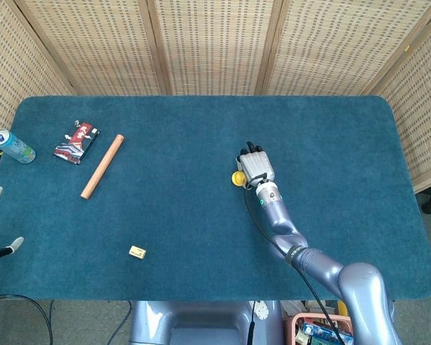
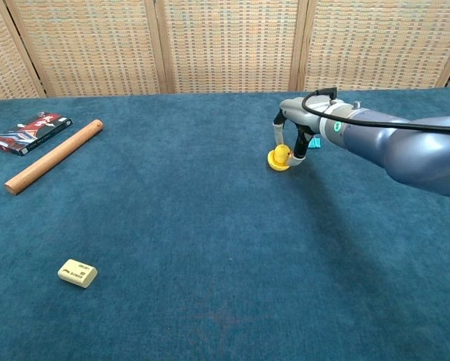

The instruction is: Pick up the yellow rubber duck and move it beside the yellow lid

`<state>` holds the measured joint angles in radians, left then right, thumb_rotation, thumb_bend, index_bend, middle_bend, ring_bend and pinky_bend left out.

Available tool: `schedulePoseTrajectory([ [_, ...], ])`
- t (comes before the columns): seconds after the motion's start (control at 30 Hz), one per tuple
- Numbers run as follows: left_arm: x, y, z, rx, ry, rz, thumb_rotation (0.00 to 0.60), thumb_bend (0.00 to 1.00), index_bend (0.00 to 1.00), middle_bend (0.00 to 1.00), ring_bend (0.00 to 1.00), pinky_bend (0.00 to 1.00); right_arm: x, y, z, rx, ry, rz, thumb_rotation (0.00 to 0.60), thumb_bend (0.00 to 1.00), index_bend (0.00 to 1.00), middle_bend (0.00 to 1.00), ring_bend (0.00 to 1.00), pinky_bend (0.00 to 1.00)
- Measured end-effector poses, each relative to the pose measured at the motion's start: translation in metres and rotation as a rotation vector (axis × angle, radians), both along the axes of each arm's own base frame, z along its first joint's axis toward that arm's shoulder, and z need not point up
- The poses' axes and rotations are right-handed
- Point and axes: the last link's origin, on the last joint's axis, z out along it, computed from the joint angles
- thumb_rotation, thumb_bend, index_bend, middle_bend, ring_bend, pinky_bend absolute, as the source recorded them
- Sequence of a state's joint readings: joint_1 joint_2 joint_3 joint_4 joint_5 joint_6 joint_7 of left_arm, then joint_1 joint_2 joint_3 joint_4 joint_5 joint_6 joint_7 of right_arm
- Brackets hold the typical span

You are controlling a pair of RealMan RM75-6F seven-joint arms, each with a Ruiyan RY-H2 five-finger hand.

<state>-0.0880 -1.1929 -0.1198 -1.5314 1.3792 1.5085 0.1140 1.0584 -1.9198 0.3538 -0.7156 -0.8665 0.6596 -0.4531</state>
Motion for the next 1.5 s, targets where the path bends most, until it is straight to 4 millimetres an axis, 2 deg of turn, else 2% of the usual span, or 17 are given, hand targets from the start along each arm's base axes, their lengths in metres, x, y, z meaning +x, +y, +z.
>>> schedulePoseTrajectory([
  [0.1,0.0,0.0,0.0,0.001,0.001,0.0,0.6,0.11,0.0,0.0,0.0,0.0,0.0,0.0,-0.001,-0.001,0.006,0.004,0.6,0.2,0.38,0.13,0.0,0.14],
  [0.43,0.0,0.0,0.0,-0.002,-0.005,-0.003,0.6,0.11,0.0,0.0,0.0,0.0,0.0,0.0,0.005,-0.016,0.015,0.016,0.6,0.2,0.32,0.06,0.0,0.14],
  [0.77,0.003,-0.001,0.001,-0.003,-0.015,-0.02,0.6,0.11,0.0,0.0,0.0,0.0,0.009,0.005,0.025,-0.063,0.016,0.059,0.6,0.2,0.29,0.03,0.0,0.14],
  [0.9,0.003,-0.002,0.003,-0.001,-0.025,-0.021,0.6,0.11,0.0,0.0,0.0,0.0,0.014,0.014,0.034,-0.076,0.008,0.082,0.6,0.2,0.23,0.0,0.0,0.14],
  [1.0,0.002,-0.004,0.003,-0.007,-0.034,-0.019,0.6,0.11,0.0,0.0,0.0,0.0,0.013,0.026,0.041,-0.089,0.003,0.102,0.6,0.2,0.17,0.0,0.0,0.11],
  [1.17,0.005,-0.007,0.002,-0.02,-0.043,-0.035,0.6,0.11,0.0,0.0,0.0,0.0,-0.004,0.065,0.061,-0.124,-0.022,0.131,0.6,0.2,0.11,0.0,0.0,0.02],
  [1.37,0.005,-0.009,-0.003,-0.052,-0.051,-0.037,0.6,0.11,0.0,0.0,0.0,0.0,-0.054,0.133,0.096,-0.192,-0.041,0.138,0.6,0.2,0.01,0.0,0.0,0.0],
  [1.5,0.006,-0.009,-0.007,-0.071,-0.05,-0.038,0.6,0.11,0.0,0.0,0.0,0.0,-0.093,0.179,0.116,-0.231,-0.049,0.112,0.6,0.2,0.0,0.0,0.0,0.0],
])
